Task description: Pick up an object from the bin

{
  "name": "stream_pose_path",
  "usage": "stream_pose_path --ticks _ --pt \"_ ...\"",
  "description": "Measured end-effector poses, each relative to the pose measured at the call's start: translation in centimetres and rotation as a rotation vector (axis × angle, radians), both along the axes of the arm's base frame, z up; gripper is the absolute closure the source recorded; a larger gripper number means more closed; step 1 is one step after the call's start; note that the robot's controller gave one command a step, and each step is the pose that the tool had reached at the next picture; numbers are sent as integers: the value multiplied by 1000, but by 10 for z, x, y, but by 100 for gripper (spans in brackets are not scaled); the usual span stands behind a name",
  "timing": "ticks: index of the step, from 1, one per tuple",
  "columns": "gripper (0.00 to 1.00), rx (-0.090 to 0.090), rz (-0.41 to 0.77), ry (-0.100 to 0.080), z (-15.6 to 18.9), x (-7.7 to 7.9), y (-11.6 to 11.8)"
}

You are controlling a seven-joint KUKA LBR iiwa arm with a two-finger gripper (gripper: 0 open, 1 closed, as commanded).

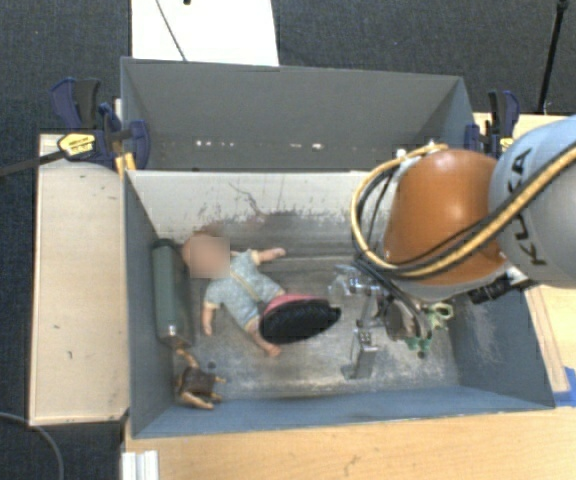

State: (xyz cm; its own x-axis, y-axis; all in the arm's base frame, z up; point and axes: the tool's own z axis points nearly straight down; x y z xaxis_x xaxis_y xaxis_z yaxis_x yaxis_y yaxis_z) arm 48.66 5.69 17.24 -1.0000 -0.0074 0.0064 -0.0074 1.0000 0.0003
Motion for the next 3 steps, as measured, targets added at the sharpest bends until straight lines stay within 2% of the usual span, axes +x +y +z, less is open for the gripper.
stream_pose_path --ticks 1,2,3 --pt "0 1 -3 -9 4 2 0" --pt "0 0 92 -16 -26 37 37" --pt "0 2 29 -8 -43 59 57"
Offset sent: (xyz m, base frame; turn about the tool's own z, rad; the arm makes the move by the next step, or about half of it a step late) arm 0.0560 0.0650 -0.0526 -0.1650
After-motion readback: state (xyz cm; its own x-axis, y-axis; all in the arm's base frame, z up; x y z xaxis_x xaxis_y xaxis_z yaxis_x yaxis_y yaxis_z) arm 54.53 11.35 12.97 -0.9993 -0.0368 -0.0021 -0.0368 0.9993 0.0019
